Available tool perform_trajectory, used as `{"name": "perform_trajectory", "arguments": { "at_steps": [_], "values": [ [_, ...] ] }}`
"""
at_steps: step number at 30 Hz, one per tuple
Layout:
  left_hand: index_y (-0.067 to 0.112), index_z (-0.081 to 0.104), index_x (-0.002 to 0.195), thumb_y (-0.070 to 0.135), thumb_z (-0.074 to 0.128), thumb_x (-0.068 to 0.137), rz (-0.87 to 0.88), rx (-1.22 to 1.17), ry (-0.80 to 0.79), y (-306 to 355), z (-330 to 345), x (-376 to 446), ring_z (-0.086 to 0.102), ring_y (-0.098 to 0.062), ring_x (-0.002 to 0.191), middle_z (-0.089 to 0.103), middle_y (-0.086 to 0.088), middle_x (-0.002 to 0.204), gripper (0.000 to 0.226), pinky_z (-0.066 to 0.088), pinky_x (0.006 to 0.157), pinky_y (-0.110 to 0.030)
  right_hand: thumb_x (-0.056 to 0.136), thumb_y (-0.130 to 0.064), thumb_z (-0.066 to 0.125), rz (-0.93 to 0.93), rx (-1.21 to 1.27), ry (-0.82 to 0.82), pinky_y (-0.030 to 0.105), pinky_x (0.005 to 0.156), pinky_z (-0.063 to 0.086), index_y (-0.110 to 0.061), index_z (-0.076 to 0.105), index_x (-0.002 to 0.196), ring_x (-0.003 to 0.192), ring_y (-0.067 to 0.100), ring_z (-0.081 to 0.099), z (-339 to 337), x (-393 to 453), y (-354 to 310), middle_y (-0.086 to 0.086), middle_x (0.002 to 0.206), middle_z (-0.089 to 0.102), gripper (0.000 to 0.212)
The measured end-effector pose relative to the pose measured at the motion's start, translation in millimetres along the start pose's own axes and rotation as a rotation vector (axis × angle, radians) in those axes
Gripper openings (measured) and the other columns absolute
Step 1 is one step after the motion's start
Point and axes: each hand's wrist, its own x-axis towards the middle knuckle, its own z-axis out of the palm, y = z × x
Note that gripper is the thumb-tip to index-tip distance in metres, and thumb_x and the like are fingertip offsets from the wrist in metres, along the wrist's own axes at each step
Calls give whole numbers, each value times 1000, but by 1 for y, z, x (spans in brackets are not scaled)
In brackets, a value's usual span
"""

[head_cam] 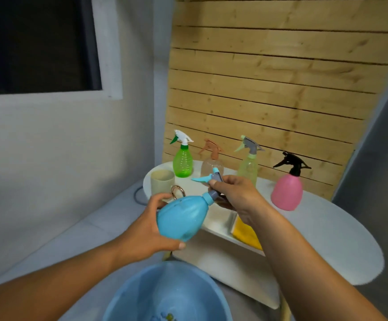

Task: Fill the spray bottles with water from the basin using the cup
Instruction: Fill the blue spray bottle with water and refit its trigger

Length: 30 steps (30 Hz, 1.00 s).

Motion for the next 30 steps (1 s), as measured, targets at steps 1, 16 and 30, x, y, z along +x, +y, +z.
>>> {"name": "perform_trajectory", "arguments": {
  "at_steps": [1,16,30],
  "values": [
    [54,34,131,35,103,54,-28,-20,12,-5,-5,-7,55,9,113,49,12,133,104,52,90,-14,91,-24,75,26,-7,-15,32,75,56,-13,70,95,66,15,62,4,-2,7,10,83,70,13],
    [32,56,132,77,71,77,-426,-722,42,-39,-10,-40,74,-25,108,68,-2,129,73,62,88,-51,73,-45,86,173,-182,-227,29,75,46,-10,77,100,74,13,70,22,-5,49,12,92,79,46],
    [30,59,137,70,73,77,-442,-650,-110,-43,-27,-33,75,-30,106,74,-9,123,74,60,82,-37,81,-20,84,201,-39,-232,23,67,39,-21,68,117,85,14,71,23,8,54,3,100,78,39]
  ]
}}
